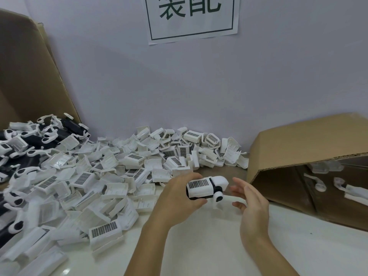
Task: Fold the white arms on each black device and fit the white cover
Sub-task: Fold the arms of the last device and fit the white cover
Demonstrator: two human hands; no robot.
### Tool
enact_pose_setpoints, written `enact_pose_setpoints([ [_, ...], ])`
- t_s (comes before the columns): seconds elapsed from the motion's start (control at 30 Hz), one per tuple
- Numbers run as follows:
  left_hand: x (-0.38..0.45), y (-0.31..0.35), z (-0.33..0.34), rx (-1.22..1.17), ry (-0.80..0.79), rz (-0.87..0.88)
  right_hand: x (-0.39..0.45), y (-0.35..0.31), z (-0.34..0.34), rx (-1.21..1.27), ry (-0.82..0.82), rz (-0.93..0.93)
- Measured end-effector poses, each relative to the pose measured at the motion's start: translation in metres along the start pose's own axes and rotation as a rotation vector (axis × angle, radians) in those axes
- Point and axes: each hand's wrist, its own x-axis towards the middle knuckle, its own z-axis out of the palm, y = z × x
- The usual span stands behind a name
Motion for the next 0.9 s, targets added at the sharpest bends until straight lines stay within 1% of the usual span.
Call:
enact_pose_setpoints([
  [0.07, 0.001, 0.002, 0.002, 0.046, 0.044, 0.015, 0.000, -0.001, 0.000, -0.001, 0.000, 0.009],
  [0.1, 0.001, 0.002, 0.001, -0.005, 0.056, 0.001, 0.001, -0.001, 0.000, -0.003, 0.001, 0.015],
  [0.13, 0.002, 0.002, 0.001, -0.109, 0.076, -0.026, 0.001, -0.002, 0.000, -0.004, 0.001, 0.021],
  [0.2, 0.003, 0.005, 0.000, -0.359, 0.125, -0.138, 0.002, -0.002, 0.000, -0.015, 0.001, 0.030],
  [0.23, 0.004, 0.008, 0.001, -0.495, 0.144, -0.229, 0.002, -0.002, 0.000, -0.029, 0.002, 0.033],
  [0.3, 0.008, 0.016, 0.007, -0.856, 0.159, -0.513, 0.001, -0.002, 0.001, -0.076, -0.020, 0.035],
  [0.33, 0.009, 0.021, 0.011, -1.047, 0.168, -0.628, 0.000, -0.003, 0.002, -0.107, -0.057, 0.033],
  [0.37, 0.009, 0.027, 0.015, -1.170, 0.179, -0.690, -0.002, -0.004, 0.004, -0.139, -0.110, 0.030],
  [0.4, 0.009, 0.030, 0.021, -1.230, 0.194, -0.707, -0.005, -0.006, 0.006, -0.172, -0.172, 0.025],
  [0.5, 0.006, 0.032, 0.039, -1.341, 0.219, -0.716, -0.011, -0.006, 0.010, -0.234, -0.344, -0.028],
  [0.6, 0.004, 0.026, 0.045, -1.290, 0.217, -0.684, -0.015, -0.005, 0.007, -0.206, -0.516, -0.034],
  [0.63, 0.004, 0.024, 0.045, -1.253, 0.209, -0.681, -0.015, -0.005, 0.006, -0.194, -0.546, -0.019],
  [0.73, 0.002, 0.020, 0.044, -1.184, 0.161, -0.671, -0.014, -0.008, 0.009, -0.164, -0.515, 0.032],
  [0.77, 0.002, 0.020, 0.043, -1.180, 0.144, -0.660, -0.013, -0.009, 0.011, -0.195, -0.494, 0.021],
  [0.9, 0.005, 0.015, 0.045, -1.190, 0.174, -0.615, -0.011, -0.017, 0.015, -0.344, -0.399, -0.051],
])
